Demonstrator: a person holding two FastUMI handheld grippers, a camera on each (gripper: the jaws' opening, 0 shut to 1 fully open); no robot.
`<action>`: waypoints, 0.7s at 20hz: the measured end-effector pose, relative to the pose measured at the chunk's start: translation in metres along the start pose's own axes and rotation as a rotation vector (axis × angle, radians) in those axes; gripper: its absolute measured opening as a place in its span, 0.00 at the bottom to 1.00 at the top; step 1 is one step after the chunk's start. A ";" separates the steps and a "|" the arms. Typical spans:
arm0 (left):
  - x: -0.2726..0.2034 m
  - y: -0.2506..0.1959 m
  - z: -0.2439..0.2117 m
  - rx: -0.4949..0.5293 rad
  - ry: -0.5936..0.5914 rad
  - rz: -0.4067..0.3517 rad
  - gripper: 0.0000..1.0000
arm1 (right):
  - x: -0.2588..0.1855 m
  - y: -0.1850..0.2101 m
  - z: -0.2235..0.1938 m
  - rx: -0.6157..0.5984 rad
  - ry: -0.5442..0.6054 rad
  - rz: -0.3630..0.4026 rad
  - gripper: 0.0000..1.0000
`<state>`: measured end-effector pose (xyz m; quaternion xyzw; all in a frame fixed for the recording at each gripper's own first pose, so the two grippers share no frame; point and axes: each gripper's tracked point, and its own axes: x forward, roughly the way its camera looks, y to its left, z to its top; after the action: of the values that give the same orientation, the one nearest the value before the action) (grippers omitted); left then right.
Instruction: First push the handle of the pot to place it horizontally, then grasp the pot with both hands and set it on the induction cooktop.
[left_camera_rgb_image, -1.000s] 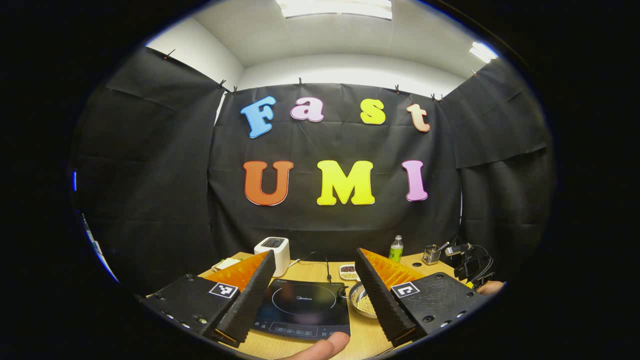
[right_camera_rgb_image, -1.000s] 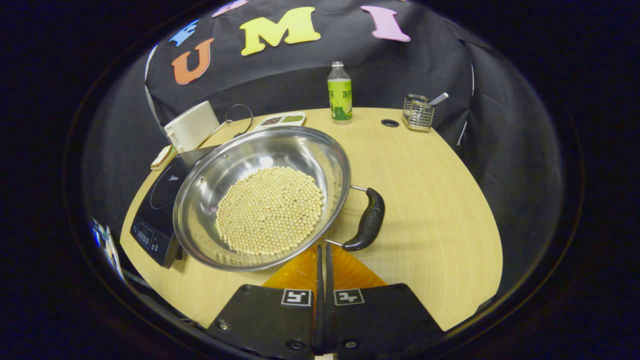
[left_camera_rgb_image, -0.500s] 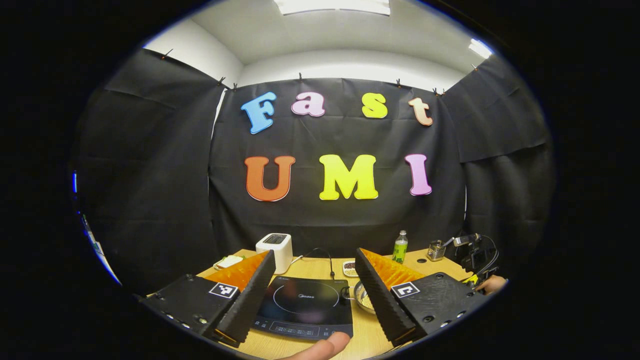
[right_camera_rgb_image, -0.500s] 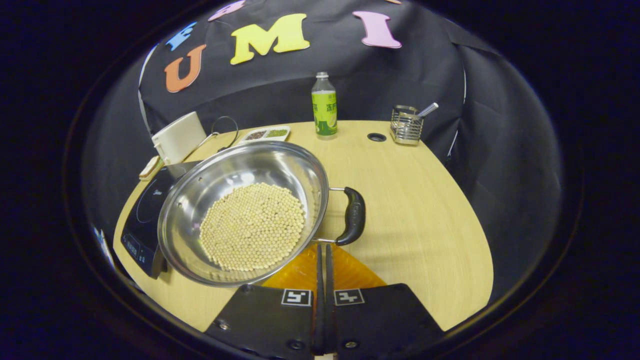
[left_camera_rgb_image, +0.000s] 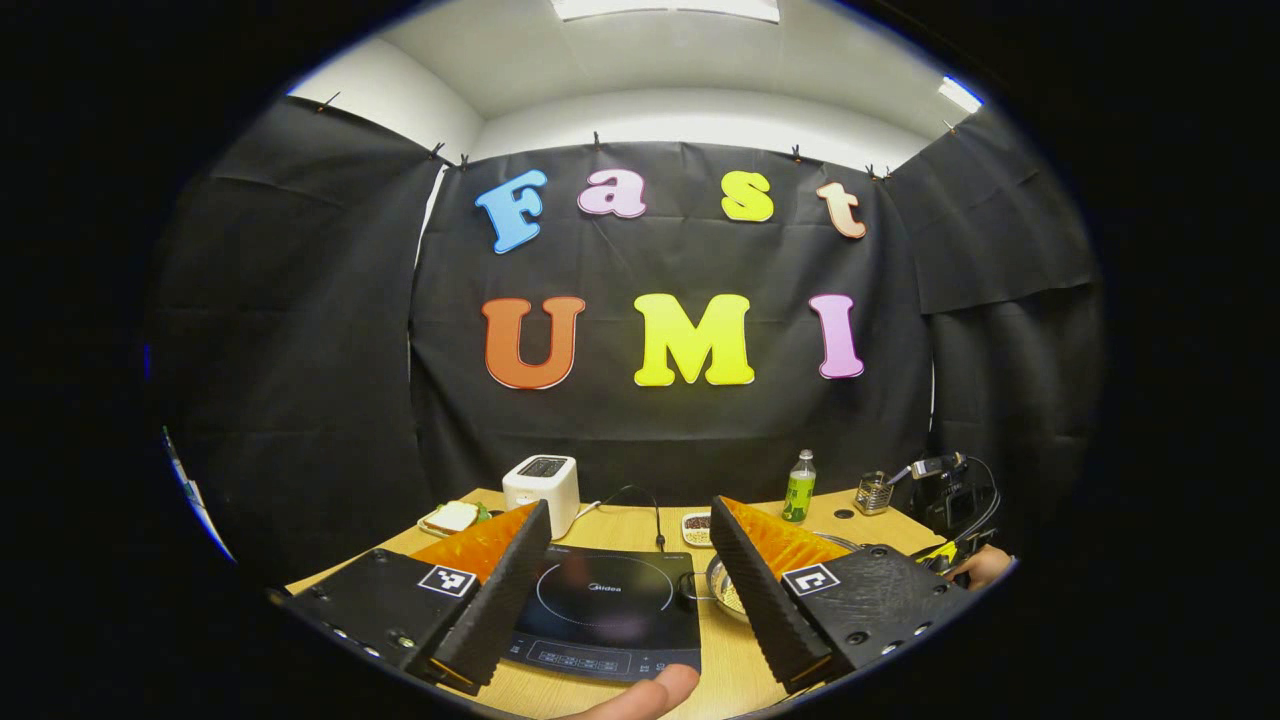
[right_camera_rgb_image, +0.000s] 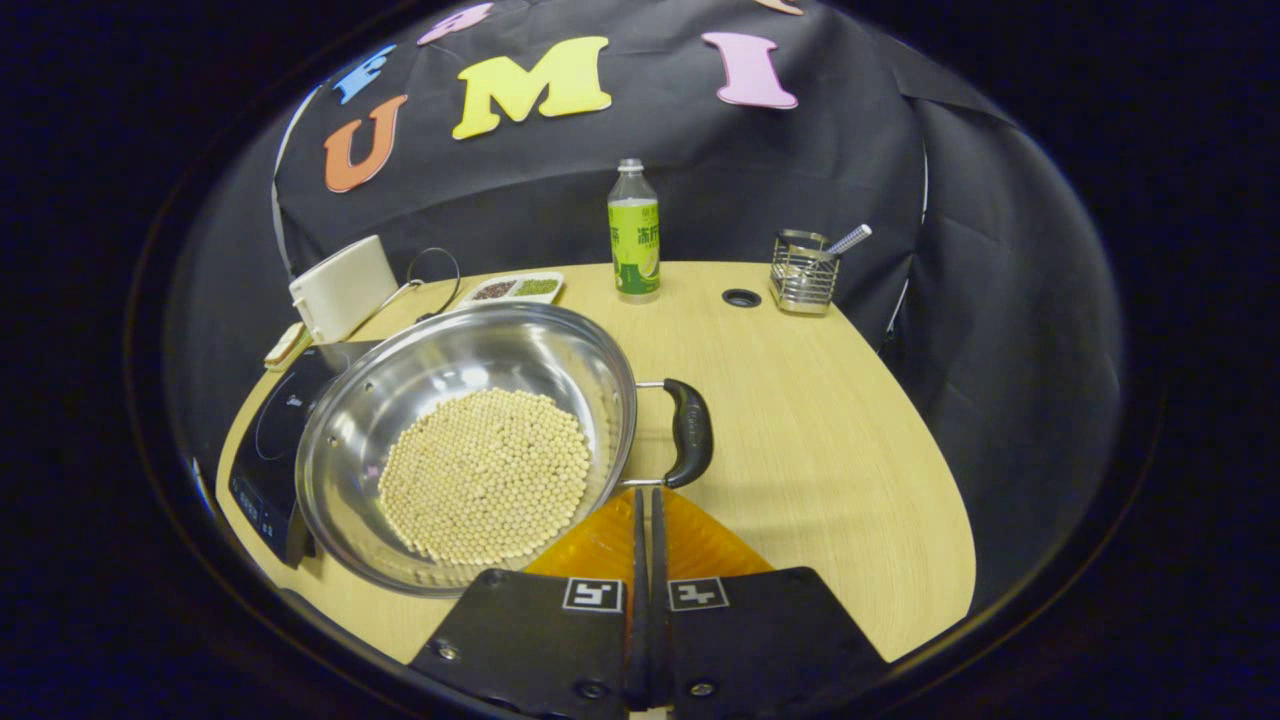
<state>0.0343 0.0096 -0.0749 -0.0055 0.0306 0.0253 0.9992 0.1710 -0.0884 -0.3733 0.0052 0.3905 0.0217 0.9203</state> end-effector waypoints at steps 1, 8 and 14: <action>0.003 -0.001 -0.003 -0.003 0.008 0.000 0.95 | 0.000 0.001 0.001 -0.002 -0.006 0.001 0.04; 0.036 -0.019 -0.034 -0.051 0.099 -0.043 0.95 | -0.021 0.007 0.012 -0.011 -0.055 0.021 0.01; 0.072 -0.036 -0.078 -0.073 0.211 -0.071 0.95 | -0.051 -0.002 0.028 -0.020 -0.155 -0.008 0.23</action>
<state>0.1030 -0.0237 -0.1570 -0.0455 0.1346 -0.0100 0.9898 0.1563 -0.0927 -0.3170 -0.0039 0.3176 0.0217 0.9480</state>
